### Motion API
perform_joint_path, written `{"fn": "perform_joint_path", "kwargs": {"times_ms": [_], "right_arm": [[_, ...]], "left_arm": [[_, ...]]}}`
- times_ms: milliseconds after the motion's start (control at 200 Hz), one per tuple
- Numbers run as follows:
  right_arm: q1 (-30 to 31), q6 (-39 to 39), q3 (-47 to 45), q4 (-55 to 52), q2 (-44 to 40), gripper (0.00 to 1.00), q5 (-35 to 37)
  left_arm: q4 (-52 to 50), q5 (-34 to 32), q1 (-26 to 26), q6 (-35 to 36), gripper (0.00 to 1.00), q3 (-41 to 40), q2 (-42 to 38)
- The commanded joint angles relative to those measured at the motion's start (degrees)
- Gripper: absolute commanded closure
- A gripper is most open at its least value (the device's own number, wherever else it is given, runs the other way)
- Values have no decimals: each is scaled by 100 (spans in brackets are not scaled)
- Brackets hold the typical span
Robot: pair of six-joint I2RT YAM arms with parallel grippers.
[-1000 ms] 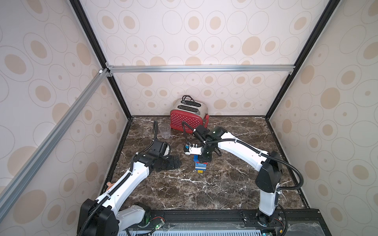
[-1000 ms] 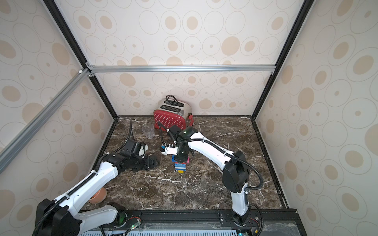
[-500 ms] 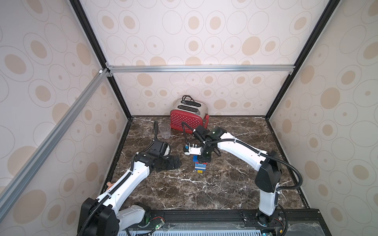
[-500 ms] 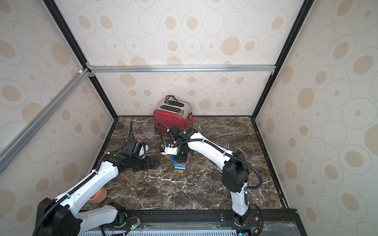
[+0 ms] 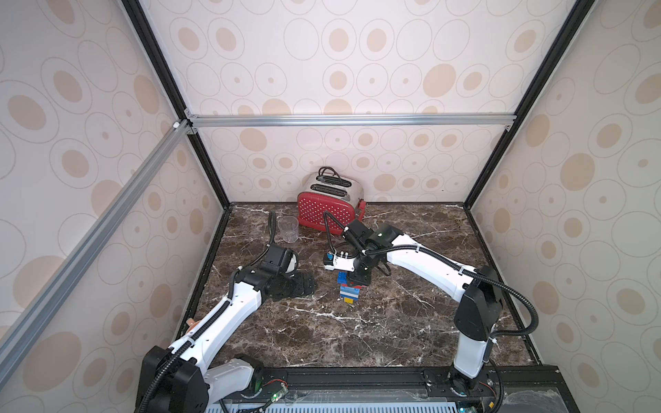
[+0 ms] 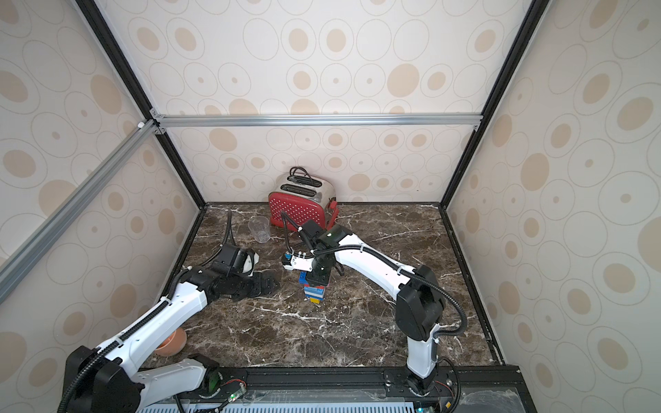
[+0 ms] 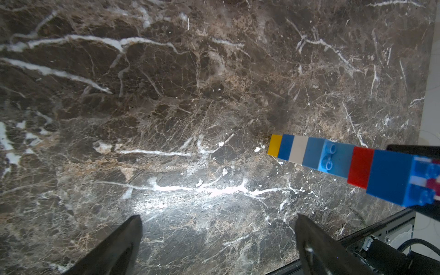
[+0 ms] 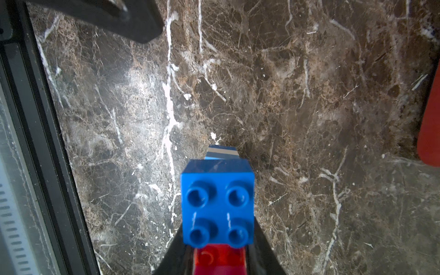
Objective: Assemble a carrot with lego
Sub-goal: Assemble the lego brick with the lego brick.
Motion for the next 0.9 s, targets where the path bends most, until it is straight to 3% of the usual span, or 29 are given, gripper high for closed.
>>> {"fn": "perform_joint_path", "kwargs": {"times_ms": [0,280,586,891], "right_arm": [[40,-54,-239,-393,266,96,353],[70,514,262,-898,666,97,601],[95,1501,-68,-488,463,97,405],[255,1503,-102,-210,352,97,1035]], "left_arm": [[48,-3,61,119,1,-14,-5],[64,-5,67,118,1,4,22],[98,20,71,126,1,8,60],[111,10,80,131,1,12,55]]}}
